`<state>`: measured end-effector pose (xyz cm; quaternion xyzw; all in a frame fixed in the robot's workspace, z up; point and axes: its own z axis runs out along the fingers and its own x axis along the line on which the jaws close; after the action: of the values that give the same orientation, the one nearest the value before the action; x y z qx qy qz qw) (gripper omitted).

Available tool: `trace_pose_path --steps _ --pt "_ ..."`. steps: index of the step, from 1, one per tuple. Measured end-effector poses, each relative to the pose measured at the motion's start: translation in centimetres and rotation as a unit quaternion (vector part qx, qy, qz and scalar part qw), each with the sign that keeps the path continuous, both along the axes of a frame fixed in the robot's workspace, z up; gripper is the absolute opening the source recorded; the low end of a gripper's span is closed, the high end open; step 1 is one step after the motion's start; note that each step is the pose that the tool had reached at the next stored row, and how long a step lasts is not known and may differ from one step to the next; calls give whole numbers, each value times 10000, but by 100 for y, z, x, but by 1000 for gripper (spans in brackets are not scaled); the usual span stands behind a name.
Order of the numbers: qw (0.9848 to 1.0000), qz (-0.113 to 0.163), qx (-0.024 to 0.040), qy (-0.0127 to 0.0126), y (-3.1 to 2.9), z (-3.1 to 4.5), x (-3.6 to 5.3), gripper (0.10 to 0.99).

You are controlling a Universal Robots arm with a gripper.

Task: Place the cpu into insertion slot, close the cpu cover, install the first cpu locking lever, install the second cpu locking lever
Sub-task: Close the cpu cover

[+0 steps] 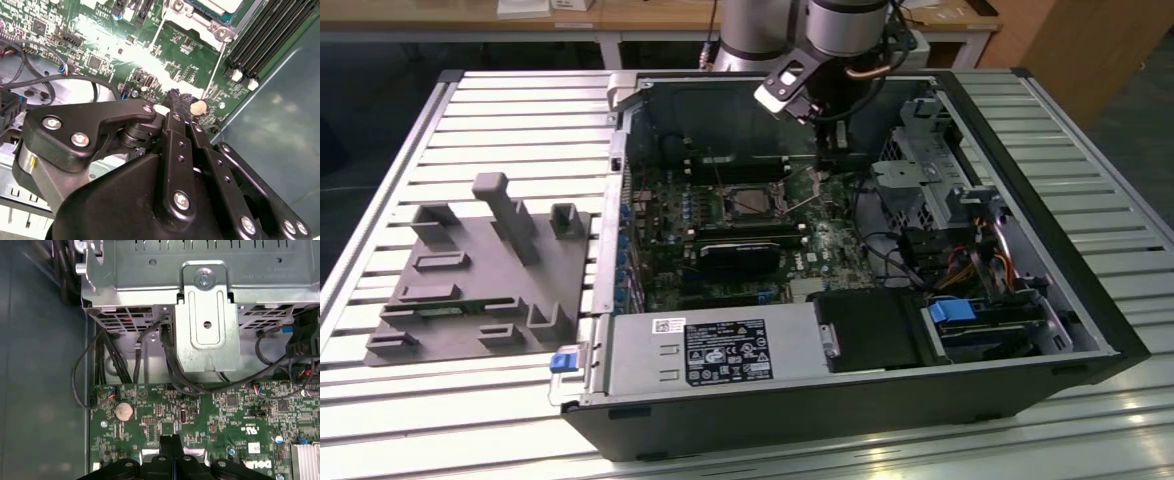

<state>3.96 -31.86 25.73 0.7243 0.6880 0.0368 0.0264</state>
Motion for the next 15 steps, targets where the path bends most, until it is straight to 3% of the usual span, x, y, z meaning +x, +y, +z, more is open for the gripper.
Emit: trace_pose_path --steps 8,15 --pt "10000 0 -4 16 1 -29 134 102" --pt "10000 -1 -4 57 1 -143 163 102"
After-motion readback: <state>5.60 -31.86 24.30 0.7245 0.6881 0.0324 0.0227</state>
